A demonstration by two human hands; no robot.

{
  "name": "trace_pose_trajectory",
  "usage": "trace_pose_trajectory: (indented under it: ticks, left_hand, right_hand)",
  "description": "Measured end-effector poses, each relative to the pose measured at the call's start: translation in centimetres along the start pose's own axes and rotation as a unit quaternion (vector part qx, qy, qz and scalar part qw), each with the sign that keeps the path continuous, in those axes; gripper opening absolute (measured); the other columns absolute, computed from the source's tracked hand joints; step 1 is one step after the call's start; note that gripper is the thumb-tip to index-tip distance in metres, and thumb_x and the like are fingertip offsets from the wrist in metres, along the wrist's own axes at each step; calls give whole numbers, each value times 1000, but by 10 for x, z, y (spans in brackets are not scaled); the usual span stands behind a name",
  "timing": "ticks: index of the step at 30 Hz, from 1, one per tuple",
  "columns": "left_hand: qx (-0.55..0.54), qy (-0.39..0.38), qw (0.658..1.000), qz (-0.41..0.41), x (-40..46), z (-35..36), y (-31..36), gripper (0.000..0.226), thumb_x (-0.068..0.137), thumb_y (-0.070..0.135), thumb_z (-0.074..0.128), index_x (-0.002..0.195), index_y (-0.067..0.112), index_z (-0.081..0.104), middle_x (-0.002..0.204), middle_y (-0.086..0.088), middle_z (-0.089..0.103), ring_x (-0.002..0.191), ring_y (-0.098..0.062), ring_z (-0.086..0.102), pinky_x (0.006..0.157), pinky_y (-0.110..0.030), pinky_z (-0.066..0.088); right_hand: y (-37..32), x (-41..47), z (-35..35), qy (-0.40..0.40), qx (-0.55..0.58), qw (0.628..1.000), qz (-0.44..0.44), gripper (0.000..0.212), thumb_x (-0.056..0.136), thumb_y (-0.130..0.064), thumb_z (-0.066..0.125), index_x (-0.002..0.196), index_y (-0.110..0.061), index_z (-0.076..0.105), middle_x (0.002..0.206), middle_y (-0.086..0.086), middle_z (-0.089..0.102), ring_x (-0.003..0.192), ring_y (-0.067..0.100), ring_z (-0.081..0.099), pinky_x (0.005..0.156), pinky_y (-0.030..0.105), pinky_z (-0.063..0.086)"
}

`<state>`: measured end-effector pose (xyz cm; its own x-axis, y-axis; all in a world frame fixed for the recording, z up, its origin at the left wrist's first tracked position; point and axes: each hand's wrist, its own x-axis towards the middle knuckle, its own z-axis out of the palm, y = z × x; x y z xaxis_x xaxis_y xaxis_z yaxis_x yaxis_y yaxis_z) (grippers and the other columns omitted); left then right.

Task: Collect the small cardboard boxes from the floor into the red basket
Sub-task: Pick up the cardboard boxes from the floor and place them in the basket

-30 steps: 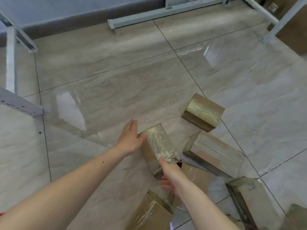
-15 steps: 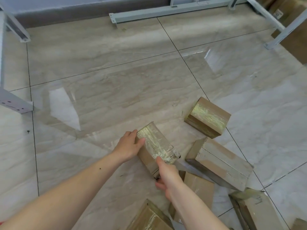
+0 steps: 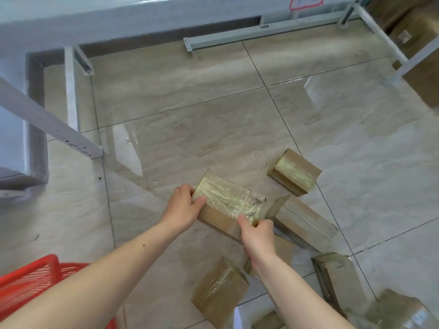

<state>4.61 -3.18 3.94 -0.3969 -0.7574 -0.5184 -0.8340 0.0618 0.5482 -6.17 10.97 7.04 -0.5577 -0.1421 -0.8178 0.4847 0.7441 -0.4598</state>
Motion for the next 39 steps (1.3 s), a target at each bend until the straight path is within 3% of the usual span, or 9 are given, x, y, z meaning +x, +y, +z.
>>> trace_pose_trajectory:
  ticks: [3, 5, 17, 25, 30, 36, 39]
  left_hand:
    - [-3, 13, 1000, 1, -42, -41, 20, 33, 89, 39, 60, 100, 9, 52, 101, -8, 55, 95, -27, 53, 80, -38, 43]
    - [-10, 16, 1000, -1, -68, -68, 33, 32, 88, 38, 61, 98, 10, 48, 101, -7, 52, 96, -27, 51, 85, -42, 45]
    - [-17, 43, 999, -16, -185, -189, 57, 37, 84, 48, 62, 95, 17, 45, 102, -1, 51, 95, -25, 52, 88, -44, 47]
    - [-50, 73, 996, -35, -249, -204, 29, 36, 86, 46, 62, 97, 16, 45, 103, -2, 52, 94, -23, 53, 83, -39, 45]
    - [-66, 96, 991, -70, -294, -202, -1, 38, 83, 48, 62, 100, 17, 47, 106, -1, 53, 96, -23, 54, 89, -43, 47]
    - [-83, 125, 984, -93, -341, -211, -45, 35, 83, 45, 63, 98, 17, 48, 104, -2, 55, 94, -21, 53, 83, -37, 45]
    - [-97, 137, 980, -106, -359, -222, -70, 33, 83, 46, 62, 97, 20, 48, 104, 1, 55, 94, -20, 54, 86, -41, 47]
  right_hand:
    - [-22, -55, -14, 10, 12, 999, -29, 39, 93, -40, 62, 110, -16, 36, 94, -2, 51, 93, 24, 53, 85, 39, 45]
    - [-33, -90, -21, 21, 11, 998, -49, 35, 93, -35, 64, 105, -16, 38, 88, -5, 48, 88, 22, 51, 81, 37, 42]
    - [-64, -237, -40, 28, -28, 992, -124, 28, 93, -30, 65, 110, -16, 46, 96, -3, 52, 88, 19, 53, 77, 33, 40]
    - [-40, -276, -35, 0, -55, 986, -155, 29, 90, -31, 68, 108, -16, 49, 89, -9, 53, 95, 21, 58, 83, 38, 48]
    - [-11, -295, -25, -12, -103, 979, -174, 35, 86, -34, 70, 110, -16, 52, 100, -1, 60, 101, 24, 61, 95, 46, 50]
    - [21, -324, 0, -38, -145, 972, -183, 38, 84, -37, 71, 111, -18, 52, 107, 0, 62, 103, 24, 62, 97, 45, 50]
    - [32, -342, 18, -51, -156, 968, -191, 36, 86, -36, 70, 112, -18, 52, 108, 0, 62, 102, 23, 61, 95, 42, 49]
